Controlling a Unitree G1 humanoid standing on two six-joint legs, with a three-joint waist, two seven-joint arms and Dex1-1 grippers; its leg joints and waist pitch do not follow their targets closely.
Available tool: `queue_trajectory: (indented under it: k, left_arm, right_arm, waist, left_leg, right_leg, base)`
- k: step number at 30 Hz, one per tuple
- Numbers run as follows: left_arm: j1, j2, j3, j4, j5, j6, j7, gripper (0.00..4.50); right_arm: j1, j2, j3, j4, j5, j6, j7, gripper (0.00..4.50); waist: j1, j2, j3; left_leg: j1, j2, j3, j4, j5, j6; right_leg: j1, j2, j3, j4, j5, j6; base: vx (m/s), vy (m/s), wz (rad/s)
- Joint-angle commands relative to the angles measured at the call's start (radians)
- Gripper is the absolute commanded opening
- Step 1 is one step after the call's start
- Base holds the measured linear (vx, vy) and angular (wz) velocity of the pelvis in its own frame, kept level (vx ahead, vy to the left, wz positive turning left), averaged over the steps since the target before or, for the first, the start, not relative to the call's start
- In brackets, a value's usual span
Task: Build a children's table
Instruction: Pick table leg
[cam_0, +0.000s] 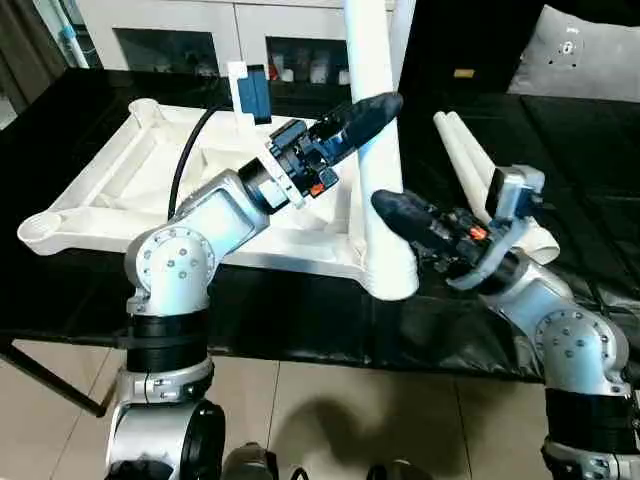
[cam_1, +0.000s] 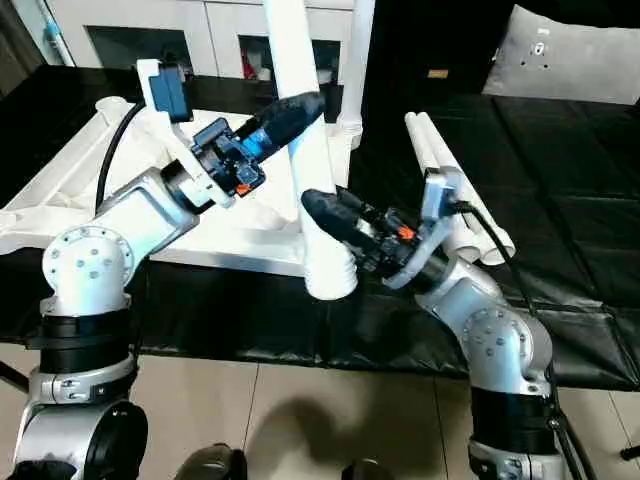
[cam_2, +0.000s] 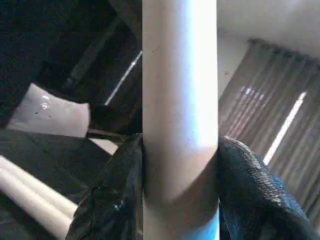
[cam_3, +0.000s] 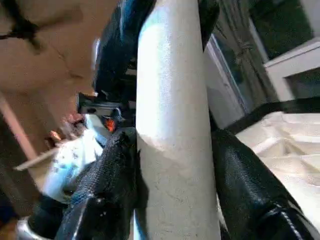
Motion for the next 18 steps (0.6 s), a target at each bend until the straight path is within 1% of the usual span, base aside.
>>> queue_trajectory:
  k: [1, 2, 3, 4, 5, 6, 7, 8, 10, 11, 12, 13, 14, 16, 17, 18]
  left_arm:
    - [-0.015, 0.016, -0.036, -0.014, 0.064, -0.048, 0.032, 1.82]
    - [-0.018, 0.032, -0.052, -0.014, 0.117, -0.081, 0.053, 1.82]
    - [-0.019, 0.038, -0.057, -0.014, 0.133, -0.092, 0.059, 1.82]
    - [-0.019, 0.038, -0.057, -0.014, 0.133, -0.092, 0.059, 1.82]
    - [-0.021, 0.044, -0.065, -0.013, 0.161, -0.107, 0.077, 1.82]
    - [-0.022, 0.056, -0.089, -0.015, 0.209, -0.132, 0.089, 1.81]
    - [-0.022, 0.062, -0.100, -0.016, 0.229, -0.143, 0.092, 1.81]
    - [-0.023, 0.065, -0.111, -0.013, 0.250, -0.154, 0.099, 1.80]
    - [-0.028, 0.064, -0.129, -0.005, 0.293, -0.177, 0.129, 1.80]
    - [-0.031, 0.062, -0.141, 0.002, 0.323, -0.199, 0.152, 1.80]
    - [-0.032, 0.061, -0.147, 0.005, 0.336, -0.210, 0.162, 1.80]
    - [-0.032, 0.060, -0.151, 0.007, 0.344, -0.216, 0.167, 1.80]
    - [-0.034, 0.057, -0.170, 0.014, 0.382, -0.237, 0.189, 1.80]
    - [-0.031, 0.055, -0.190, 0.017, 0.412, -0.252, 0.200, 1.80]
    - [-0.030, 0.054, -0.201, 0.018, 0.427, -0.260, 0.203, 1.80]
    - [-0.028, 0.052, -0.207, 0.018, 0.437, -0.265, 0.208, 1.80]
  right_arm:
    - [-0.017, -0.019, 0.005, 0.006, -0.063, -0.026, -0.054, 2.61]
    - [-0.020, -0.027, 0.011, -0.003, -0.086, -0.040, -0.065, 2.73]
    - [-0.022, -0.030, 0.013, -0.006, -0.093, -0.046, -0.071, 2.86]
    - [-0.022, -0.030, 0.013, -0.006, -0.093, -0.046, -0.071, 2.94]
    - [-0.025, -0.034, 0.016, -0.007, -0.122, -0.069, -0.090, 2.94]
    - [-0.028, -0.044, 0.026, -0.009, -0.156, -0.089, -0.108, 3.16]
    - [-0.028, -0.050, 0.033, -0.010, -0.172, -0.097, -0.112, 3.16]
    - [-0.031, -0.053, 0.041, -0.010, -0.195, -0.106, -0.126, 3.28]
    - [-0.038, -0.064, 0.074, -0.011, -0.261, -0.126, -0.169, 3.36]
    - [-0.044, -0.065, 0.101, -0.007, -0.325, -0.150, -0.220, 3.53]
    - [-0.046, -0.064, 0.114, -0.005, -0.358, -0.164, -0.246, 3.63]
    - [-0.047, -0.066, 0.121, -0.003, -0.369, -0.164, -0.252, 3.70]
    - [-0.053, -0.073, 0.142, 0.006, -0.395, -0.157, -0.267, 3.70]
    - [-0.057, -0.076, 0.148, 0.009, -0.371, -0.124, -0.248, 3.95]
    - [-0.059, -0.076, 0.148, 0.008, -0.350, -0.096, -0.239, 3.95]
    - [-0.062, -0.078, 0.151, 0.007, -0.351, -0.081, -0.246, 3.95]
  waist:
    - [0.000, -0.014, -0.098]
    - [0.001, -0.013, -0.098]
    - [0.000, -0.011, -0.098]
    - [-0.001, -0.012, -0.098]
    - [-0.001, -0.010, -0.098]
    - [0.000, -0.011, -0.098]
    - [-0.002, -0.012, -0.098]
    - [-0.002, -0.011, -0.099]
    - [-0.002, -0.010, -0.098]
    - [-0.003, -0.008, -0.098]
    - [-0.005, -0.010, -0.097]
    - [-0.005, -0.011, -0.098]
    - [-0.005, -0.010, -0.097]
    - [-0.005, -0.010, -0.097]
    - [-0.005, -0.012, -0.097]
    - [-0.005, -0.012, -0.096]
  left_leg:
    - [0.015, 0.017, 0.001, -0.068, -0.098, 0.017]
    - [0.015, 0.018, 0.001, -0.069, -0.094, 0.015]
    - [0.016, 0.017, 0.001, -0.068, -0.099, 0.011]
    - [0.015, 0.016, 0.002, -0.068, -0.097, 0.009]
    - [0.015, 0.016, 0.002, -0.068, -0.098, 0.010]
    - [0.014, 0.017, 0.000, -0.068, -0.095, 0.010]
    - [0.014, 0.016, 0.002, -0.067, -0.093, 0.009]
    - [0.014, 0.016, 0.002, -0.067, -0.089, 0.009]
    - [0.014, 0.016, 0.001, -0.067, -0.087, 0.009]
    - [0.014, 0.015, 0.001, -0.066, -0.088, 0.003]
    - [0.014, 0.014, 0.002, -0.066, -0.091, -0.002]
    - [0.014, 0.014, 0.002, -0.066, -0.095, -0.003]
    - [0.015, 0.014, 0.002, -0.067, -0.105, -0.006]
    - [0.016, 0.015, 0.001, -0.067, -0.116, -0.001]
    - [0.016, 0.015, 0.001, -0.067, -0.117, 0.005]
    - [0.015, 0.015, 0.001, -0.068, -0.116, 0.009]
  right_leg:
    - [0.059, -0.053, 0.023, -0.082, -0.140, -0.175]
    - [0.059, -0.053, 0.025, -0.081, -0.137, -0.166]
    - [0.059, -0.053, 0.025, -0.081, -0.143, -0.159]
    - [0.059, -0.053, 0.025, -0.081, -0.141, -0.158]
    - [0.058, -0.053, 0.025, -0.081, -0.136, -0.161]
    - [0.058, -0.053, 0.025, -0.082, -0.133, -0.158]
    - [0.059, -0.051, 0.025, -0.080, -0.128, -0.156]
    - [0.058, -0.052, 0.025, -0.078, -0.123, -0.157]
    - [0.058, -0.051, 0.025, -0.078, -0.112, -0.162]
    - [0.058, -0.051, 0.024, -0.077, -0.110, -0.165]
    - [0.057, -0.050, 0.025, -0.078, -0.115, -0.163]
    - [0.057, -0.051, 0.025, -0.079, -0.120, -0.162]
    - [0.057, -0.051, 0.026, -0.079, -0.129, -0.161]
    - [0.058, -0.051, 0.027, -0.080, -0.131, -0.160]
    - [0.059, -0.050, 0.027, -0.079, -0.124, -0.161]
    - [0.059, -0.050, 0.027, -0.079, -0.120, -0.165]
  base:
    - [0.000, 0.000, 0.00]
    - [0.000, 0.000, 0.00]
    - [0.000, 0.000, 0.00]
    - [0.000, 0.000, 0.00]
    - [0.000, 0.000, 0.00]
    - [0.000, 0.000, 0.00]
    - [0.000, 0.000, 0.00]
    - [0.000, 0.000, 0.00]
    - [0.000, 0.000, 0.00]
    - [0.000, 0.000, 0.00]
    - [0.000, 0.000, 0.00]
    - [0.000, 0.000, 0.00]
    - [0.000, 0.000, 0.00]
    - [0.000, 0.000, 0.00]
    - [0.000, 0.000, 0.00]
    - [0.000, 0.000, 0.00]
